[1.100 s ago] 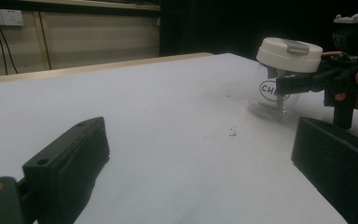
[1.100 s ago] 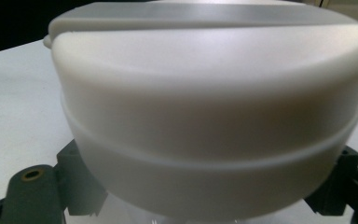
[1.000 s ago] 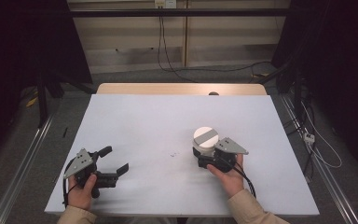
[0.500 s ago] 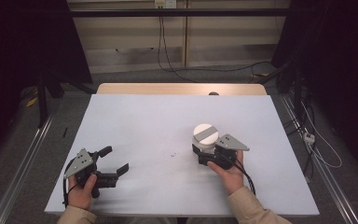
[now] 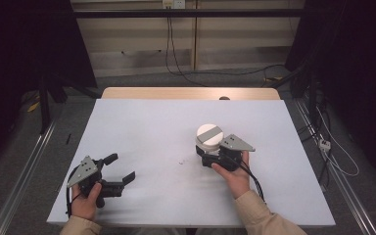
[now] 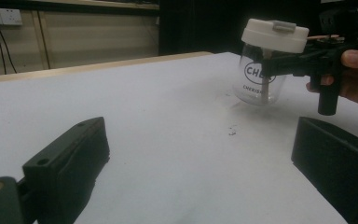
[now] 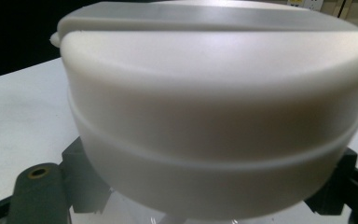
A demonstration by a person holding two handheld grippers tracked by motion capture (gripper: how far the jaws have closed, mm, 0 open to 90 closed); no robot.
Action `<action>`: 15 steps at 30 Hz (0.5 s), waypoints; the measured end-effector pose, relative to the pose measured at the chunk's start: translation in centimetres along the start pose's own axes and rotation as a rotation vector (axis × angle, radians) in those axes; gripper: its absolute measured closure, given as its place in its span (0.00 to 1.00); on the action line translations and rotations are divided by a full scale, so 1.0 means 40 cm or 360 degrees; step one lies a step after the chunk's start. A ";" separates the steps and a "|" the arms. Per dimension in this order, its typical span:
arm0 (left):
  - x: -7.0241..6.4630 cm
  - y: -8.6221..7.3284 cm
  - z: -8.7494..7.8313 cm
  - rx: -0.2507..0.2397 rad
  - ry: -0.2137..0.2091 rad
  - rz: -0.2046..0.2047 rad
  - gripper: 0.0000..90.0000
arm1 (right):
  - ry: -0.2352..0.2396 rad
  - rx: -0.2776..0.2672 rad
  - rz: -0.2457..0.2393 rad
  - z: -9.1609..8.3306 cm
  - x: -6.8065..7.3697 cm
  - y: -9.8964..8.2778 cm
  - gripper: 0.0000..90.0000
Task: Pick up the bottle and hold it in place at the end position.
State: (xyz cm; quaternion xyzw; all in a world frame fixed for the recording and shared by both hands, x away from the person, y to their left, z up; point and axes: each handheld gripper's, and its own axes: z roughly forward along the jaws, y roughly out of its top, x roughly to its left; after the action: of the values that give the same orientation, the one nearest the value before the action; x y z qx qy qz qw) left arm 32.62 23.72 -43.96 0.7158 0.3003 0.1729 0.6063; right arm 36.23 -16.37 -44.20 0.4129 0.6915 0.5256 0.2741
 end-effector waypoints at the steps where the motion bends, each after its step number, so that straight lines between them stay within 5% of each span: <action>1: 0.000 0.000 0.000 0.0000 0.0000 0.0000 0.04 | 0.0002 -0.0001 -0.0001 0.004 0.000 0.001 0.20; 15: 0.000 -0.001 0.002 0.0002 -0.0006 -0.0007 0.04 | 0.0013 0.0022 -0.0024 0.048 0.003 0.011 0.20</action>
State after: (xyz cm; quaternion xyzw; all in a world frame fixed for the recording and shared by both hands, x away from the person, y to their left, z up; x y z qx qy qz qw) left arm 32.64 23.65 -44.03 0.7158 0.3007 0.1700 0.6069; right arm 37.85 -15.25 -44.34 0.4075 0.6991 0.5204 0.2725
